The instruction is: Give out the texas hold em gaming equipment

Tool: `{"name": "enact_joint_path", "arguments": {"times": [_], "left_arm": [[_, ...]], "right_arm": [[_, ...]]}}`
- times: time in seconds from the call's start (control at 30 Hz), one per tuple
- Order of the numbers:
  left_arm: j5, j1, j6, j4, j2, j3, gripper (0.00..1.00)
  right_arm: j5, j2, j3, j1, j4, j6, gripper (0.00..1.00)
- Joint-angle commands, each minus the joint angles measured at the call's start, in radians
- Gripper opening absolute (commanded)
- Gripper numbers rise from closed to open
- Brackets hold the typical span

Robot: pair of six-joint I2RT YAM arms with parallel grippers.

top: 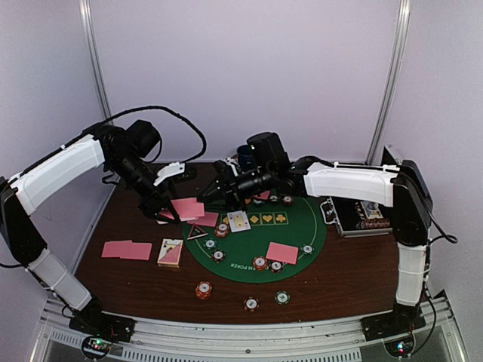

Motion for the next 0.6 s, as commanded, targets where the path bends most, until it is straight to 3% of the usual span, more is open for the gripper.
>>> {"name": "enact_joint_path", "arguments": {"times": [0.0,0.1,0.33,0.57], "left_arm": [[0.003,0.007,0.004,0.011,-0.007,0.022,0.00],[0.004,0.007,0.003,0.011,-0.007,0.025,0.00],[0.003,0.007,0.003,0.011,-0.010,0.022,0.00],[0.002,0.007,0.001,0.011,-0.009,0.022,0.00]], "right_arm": [[-0.026,-0.035,-0.047,0.005,0.150,0.079,0.33],[-0.032,-0.019,-0.061,0.010,0.225,0.134,0.36],[-0.037,-0.002,-0.063,0.019,0.282,0.177,0.24],[-0.045,-0.017,-0.046,0.012,0.228,0.137,0.01]]}}
